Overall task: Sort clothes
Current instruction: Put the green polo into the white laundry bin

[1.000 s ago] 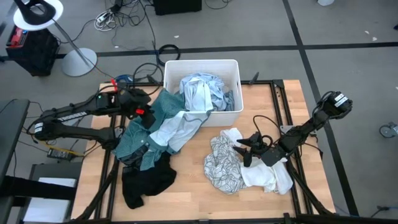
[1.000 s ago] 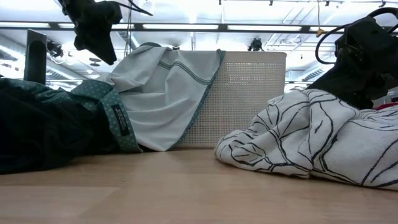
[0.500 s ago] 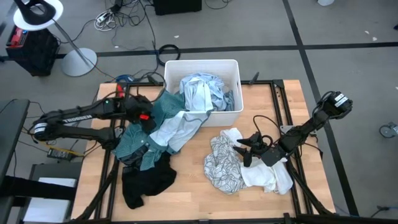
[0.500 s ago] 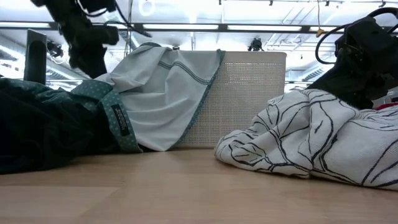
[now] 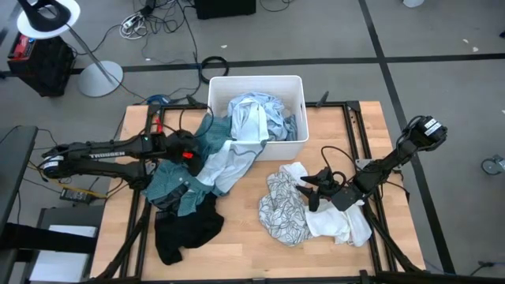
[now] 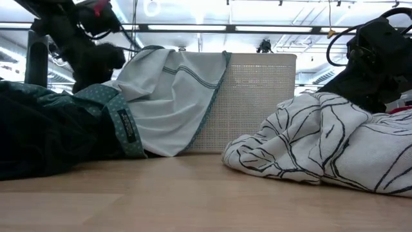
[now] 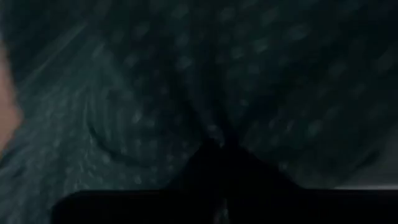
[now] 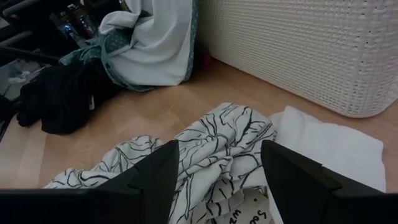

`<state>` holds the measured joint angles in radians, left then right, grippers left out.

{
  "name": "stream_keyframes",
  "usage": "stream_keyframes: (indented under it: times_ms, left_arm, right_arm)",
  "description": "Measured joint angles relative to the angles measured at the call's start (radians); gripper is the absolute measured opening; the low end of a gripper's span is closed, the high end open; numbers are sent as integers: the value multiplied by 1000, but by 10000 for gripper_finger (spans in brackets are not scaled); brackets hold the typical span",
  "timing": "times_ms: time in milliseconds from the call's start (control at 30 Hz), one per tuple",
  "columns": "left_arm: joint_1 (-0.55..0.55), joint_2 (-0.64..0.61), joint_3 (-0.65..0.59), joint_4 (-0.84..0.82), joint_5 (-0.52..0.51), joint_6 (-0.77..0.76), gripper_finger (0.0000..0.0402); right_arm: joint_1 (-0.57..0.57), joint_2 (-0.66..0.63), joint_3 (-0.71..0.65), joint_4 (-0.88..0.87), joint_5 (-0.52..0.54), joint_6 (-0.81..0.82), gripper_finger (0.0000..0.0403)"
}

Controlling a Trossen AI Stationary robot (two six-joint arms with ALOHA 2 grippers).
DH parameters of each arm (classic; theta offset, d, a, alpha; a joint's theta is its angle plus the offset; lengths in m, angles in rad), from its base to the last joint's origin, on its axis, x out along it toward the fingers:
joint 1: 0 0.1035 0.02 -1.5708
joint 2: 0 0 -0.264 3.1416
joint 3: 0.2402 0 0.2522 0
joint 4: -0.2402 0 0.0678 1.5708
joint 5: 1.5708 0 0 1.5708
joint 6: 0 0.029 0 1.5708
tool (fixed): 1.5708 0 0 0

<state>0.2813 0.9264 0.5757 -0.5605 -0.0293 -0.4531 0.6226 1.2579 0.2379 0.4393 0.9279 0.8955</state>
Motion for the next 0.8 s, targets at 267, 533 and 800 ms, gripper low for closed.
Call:
stream_keyframes:
  times_ms: [267,533,800]
  left_arm:
    - [-3,-3,150,8,45,28,3]
    - [-3,-5,385,-37,47,107,1]
    - [-3,5,532,51,27,136,0]
  right_arm:
    - [0,0,0,0,0,0,228]
    - [0,0,0,0,3,-7,228]
    - [0,0,0,0,16,-8,228]
